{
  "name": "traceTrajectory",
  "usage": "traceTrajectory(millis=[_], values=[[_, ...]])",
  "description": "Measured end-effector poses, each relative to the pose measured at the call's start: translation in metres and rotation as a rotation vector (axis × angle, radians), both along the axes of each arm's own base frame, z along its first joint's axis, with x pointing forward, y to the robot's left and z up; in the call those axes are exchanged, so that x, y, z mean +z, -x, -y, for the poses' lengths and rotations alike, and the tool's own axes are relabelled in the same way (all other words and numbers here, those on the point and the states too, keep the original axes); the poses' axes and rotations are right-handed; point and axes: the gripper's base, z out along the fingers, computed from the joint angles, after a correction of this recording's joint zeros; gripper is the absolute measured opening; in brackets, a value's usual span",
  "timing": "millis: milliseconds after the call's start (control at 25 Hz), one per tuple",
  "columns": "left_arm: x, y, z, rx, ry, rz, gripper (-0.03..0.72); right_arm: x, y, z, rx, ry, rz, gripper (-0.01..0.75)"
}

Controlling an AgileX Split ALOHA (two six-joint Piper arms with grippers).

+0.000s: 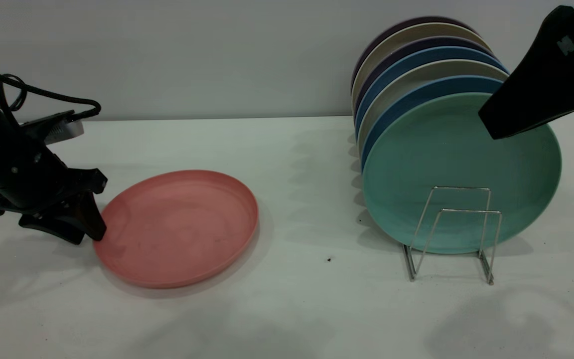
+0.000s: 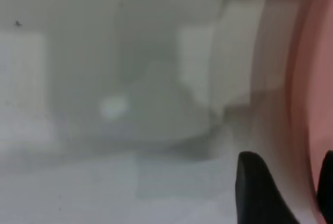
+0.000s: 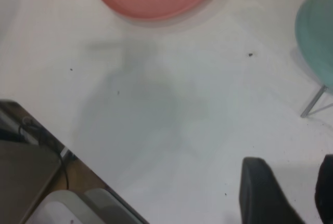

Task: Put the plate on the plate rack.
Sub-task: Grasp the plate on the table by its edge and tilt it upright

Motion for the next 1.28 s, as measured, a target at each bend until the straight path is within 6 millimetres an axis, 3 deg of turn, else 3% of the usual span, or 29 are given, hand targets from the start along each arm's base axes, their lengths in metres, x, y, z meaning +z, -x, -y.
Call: traceTrajectory(millis=[520, 800, 920, 1080, 1280], values=[[-0.015, -0.008, 0.005, -0.012, 0.006, 0.003, 0.277, 0.0, 0.0, 0.0, 0.0, 0.0, 0.0, 0.276], [-0.014, -0.011, 0.005, -0.007, 0.005, 0.018, 0.051, 0.0, 0.0, 0.0, -0.001, -0.001, 0.0, 0.276], [-0.013, -0.012, 0.005, -0.03, 0.0, 0.03, 0.033, 0.0, 0.0, 0.0, -0.001, -0.002, -0.001, 0.276], [-0.003, -0.012, 0.007, -0.154, -0.005, 0.066, 0.029, 0.0, 0.001, 0.0, 0.006, -0.003, -0.01, 0.276], [0.024, -0.011, 0.017, -0.328, -0.014, 0.133, 0.017, -0.001, 0.005, -0.002, 0.054, 0.003, -0.038, 0.276]])
